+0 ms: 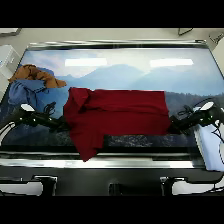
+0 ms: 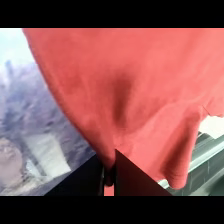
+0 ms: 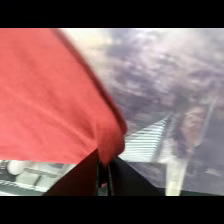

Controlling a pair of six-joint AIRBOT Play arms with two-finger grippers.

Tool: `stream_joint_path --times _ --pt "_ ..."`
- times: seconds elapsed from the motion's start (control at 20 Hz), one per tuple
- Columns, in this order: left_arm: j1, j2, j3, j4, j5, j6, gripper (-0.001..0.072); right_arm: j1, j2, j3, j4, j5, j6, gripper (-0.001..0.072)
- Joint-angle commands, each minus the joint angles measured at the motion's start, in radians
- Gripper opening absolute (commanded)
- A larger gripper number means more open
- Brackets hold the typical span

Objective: Fold the clothes and pants, and hang the long-sleeved shirts on hangers.

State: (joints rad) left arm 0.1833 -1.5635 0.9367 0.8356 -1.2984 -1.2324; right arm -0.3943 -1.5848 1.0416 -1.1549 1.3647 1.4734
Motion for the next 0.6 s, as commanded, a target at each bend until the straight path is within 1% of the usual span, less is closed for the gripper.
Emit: stream_joint_path --times 0.0,0.1,0.2,0.25,0.3,0.35,0.45,0.5,0.55 --pt "0.000 0.013 0.056 -0.002 -0.032 0.005 0.0021 0.018 0.036 0.048 0.018 0.035 -0.028 0.0035" --pt "0.000 0.064 0.175 -0.002 -0.042 0.006 0.0021 0.018 0.099 0.163 0.020 0.047 -0.037 0.0035" --pt "0.010 0.148 0.365 -0.003 -0.039 0.005 0.0021 0.018 0.185 0.351 0.040 0.025 -0.085 0.0035" --pt "0.018 0.194 0.483 -0.003 -0.035 0.001 0.0021 0.018 0.235 0.472 0.051 -0.008 -0.111 0.0035" --pt "0.027 0.245 0.629 -0.003 -0.028 0.002 0.0021 0.018 0.285 0.587 0.051 -0.063 -0.137 0.0035" --pt "0.039 0.292 0.772 -0.002 -0.008 0.003 0.0021 0.018 0.340 0.711 0.047 -0.148 -0.157 0.0035" --pt "0.072 0.377 1.052 0.021 0.077 0.003 0.0022 0.018 0.448 0.906 0.015 -0.307 -0.158 0.0036" --pt "0.087 0.418 1.163 0.048 0.114 0.002 0.0022 0.018 0.504 0.971 0.002 -0.335 -0.158 0.0035" --pt "0.098 0.471 1.215 0.062 0.129 0.002 0.0021 0.018 0.560 0.996 -0.003 -0.333 -0.157 0.0035"
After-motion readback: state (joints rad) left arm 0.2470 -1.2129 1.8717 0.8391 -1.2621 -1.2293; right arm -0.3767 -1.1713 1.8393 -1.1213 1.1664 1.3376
